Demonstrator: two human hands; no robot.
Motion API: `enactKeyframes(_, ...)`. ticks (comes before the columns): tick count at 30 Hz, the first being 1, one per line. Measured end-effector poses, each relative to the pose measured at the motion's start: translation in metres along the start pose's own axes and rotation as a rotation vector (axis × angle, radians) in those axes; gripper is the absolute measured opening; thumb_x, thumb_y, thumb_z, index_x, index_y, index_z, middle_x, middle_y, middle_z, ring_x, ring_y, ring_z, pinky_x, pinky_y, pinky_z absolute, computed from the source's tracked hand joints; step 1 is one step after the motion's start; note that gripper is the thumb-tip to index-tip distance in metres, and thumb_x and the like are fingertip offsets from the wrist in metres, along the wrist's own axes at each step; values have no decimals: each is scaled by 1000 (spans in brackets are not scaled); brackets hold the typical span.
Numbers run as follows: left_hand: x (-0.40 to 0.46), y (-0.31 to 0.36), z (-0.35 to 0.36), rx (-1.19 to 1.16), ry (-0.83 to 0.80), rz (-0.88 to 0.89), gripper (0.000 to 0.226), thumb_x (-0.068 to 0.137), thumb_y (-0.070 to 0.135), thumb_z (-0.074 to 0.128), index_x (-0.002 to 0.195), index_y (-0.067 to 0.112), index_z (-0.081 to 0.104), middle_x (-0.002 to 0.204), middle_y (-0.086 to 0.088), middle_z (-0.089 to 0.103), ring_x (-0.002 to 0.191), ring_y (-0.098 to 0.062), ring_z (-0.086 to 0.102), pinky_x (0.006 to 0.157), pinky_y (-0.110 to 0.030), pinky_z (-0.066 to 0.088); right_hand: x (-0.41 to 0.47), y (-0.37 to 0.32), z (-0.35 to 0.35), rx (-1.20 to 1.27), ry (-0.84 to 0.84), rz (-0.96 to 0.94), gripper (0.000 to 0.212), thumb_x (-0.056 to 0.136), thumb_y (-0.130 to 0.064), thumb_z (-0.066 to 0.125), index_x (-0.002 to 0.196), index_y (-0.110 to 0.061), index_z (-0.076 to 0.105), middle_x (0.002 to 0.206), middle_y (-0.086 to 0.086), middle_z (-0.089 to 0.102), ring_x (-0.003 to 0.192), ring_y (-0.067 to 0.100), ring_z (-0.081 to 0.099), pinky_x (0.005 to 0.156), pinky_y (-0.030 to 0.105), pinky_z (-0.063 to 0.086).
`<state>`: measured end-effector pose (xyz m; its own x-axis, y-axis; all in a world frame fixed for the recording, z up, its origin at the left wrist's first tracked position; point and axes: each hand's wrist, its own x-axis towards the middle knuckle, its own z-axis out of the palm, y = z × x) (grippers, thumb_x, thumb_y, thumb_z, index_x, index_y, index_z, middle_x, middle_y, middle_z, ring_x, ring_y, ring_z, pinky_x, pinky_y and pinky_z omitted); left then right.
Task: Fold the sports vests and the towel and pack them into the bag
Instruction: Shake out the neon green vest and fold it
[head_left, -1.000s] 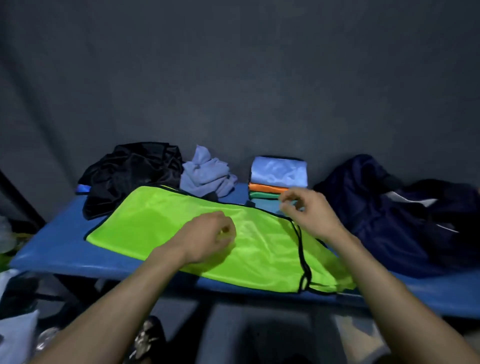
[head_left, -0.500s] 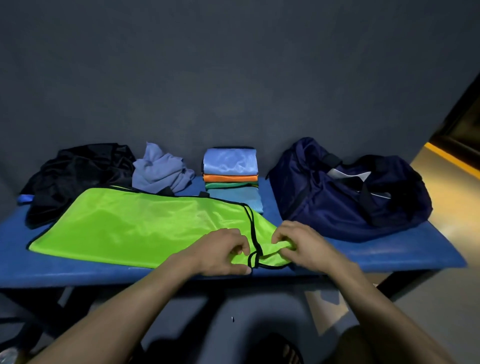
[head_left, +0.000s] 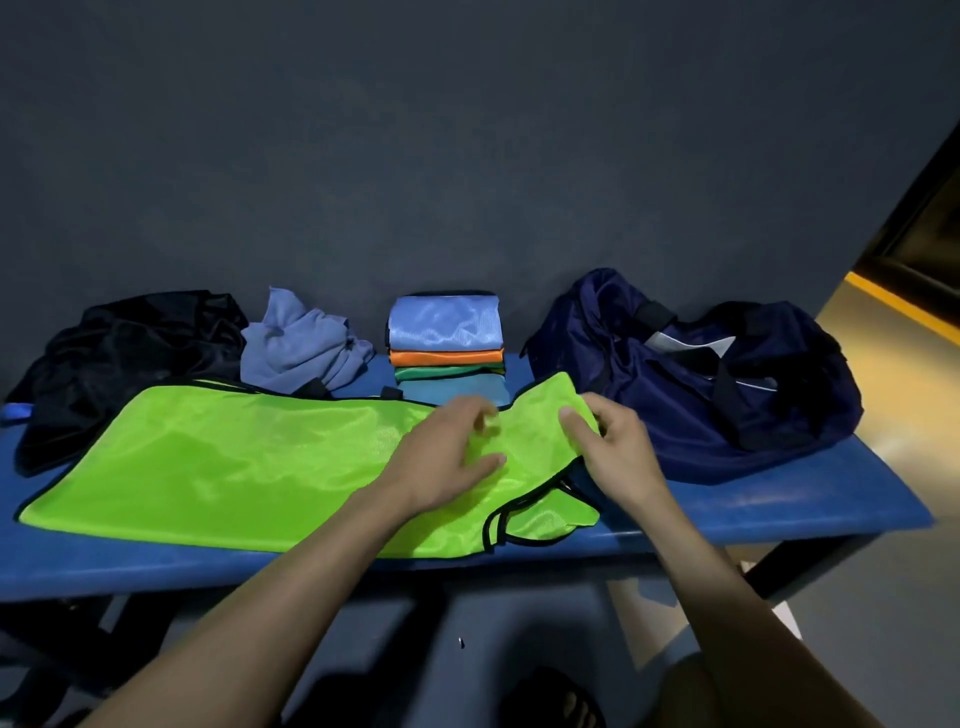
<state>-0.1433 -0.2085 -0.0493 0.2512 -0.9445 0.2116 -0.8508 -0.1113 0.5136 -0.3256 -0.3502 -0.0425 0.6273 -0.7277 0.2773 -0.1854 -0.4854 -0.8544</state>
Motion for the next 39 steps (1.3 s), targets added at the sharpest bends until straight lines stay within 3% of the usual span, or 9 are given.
enactKeyframes(4,21,20,-17,-436,-43,36,71,94,43,69,154,36,32,155,15,39,139,3,35,109,-17,32,-8,-21,9,57,-212,-127,22,103,-28,60,85,-19,68,71,4,57,68,11,50,62,37,40)
enactKeyframes(7,25,14,-20,-535,-93,67,18,101,30,62,110,15,63,101,11,61,94,-4,56,86,-29,42,-7,-21,3,125,-255,-69,21,104,-21,58,89,-15,71,73,-3,60,70,9,52,67,33,42)
enactKeyframes(9,23,8,-21,-592,-72,46,24,103,27,58,92,6,56,79,5,46,75,-10,43,73,-33,36,-6,-14,-7,104,-216,67,19,101,-21,56,96,-17,74,81,6,70,74,16,63,71,37,50)
enactKeyframes(12,19,6,-33,-685,16,27,29,104,30,55,87,7,50,78,5,38,74,-12,37,72,-33,33,-8,2,-28,-344,-258,234,6,94,-28,67,96,-24,70,86,-1,73,84,18,69,79,33,51)
enactKeyframes(15,17,2,-44,-791,75,1,41,103,38,55,97,-3,51,87,-3,42,82,-17,39,79,-37,34,-17,12,-34,-574,-452,451,34,81,-45,81,94,-18,66,86,-5,66,79,13,62,72,29,47)
enactKeyframes(21,12,4,-53,-832,84,7,57,98,50,57,107,-6,53,95,-7,48,88,-22,43,84,-42,38,-21,8,-26,-466,-421,469,31,80,-26,85,67,-19,58,64,-8,58,61,7,52,60,22,44)
enactKeyframes(26,12,12,-60,-902,87,4,44,103,38,55,104,-6,55,94,-11,51,88,-23,48,85,-40,40,-6,-8,-25,-52,-75,295,22,83,-2,78,76,-16,63,67,-8,62,63,11,57,71,42,60)
enactKeyframes(32,13,18,-66,-1120,147,-55,20,101,27,56,85,19,66,79,-1,56,72,-13,53,68,-28,41,6,-21,-12,-269,32,-8,39,83,5,68,98,-31,64,86,-12,68,76,1,56,72,25,44)
enactKeyframes(39,16,16,-71,-1291,209,-118,15,91,27,60,79,18,61,77,-2,54,72,-16,54,69,-34,38,9,-24,-3,-785,-30,228,33,95,-12,59,122,-28,68,128,3,64,114,34,61,91,41,50)
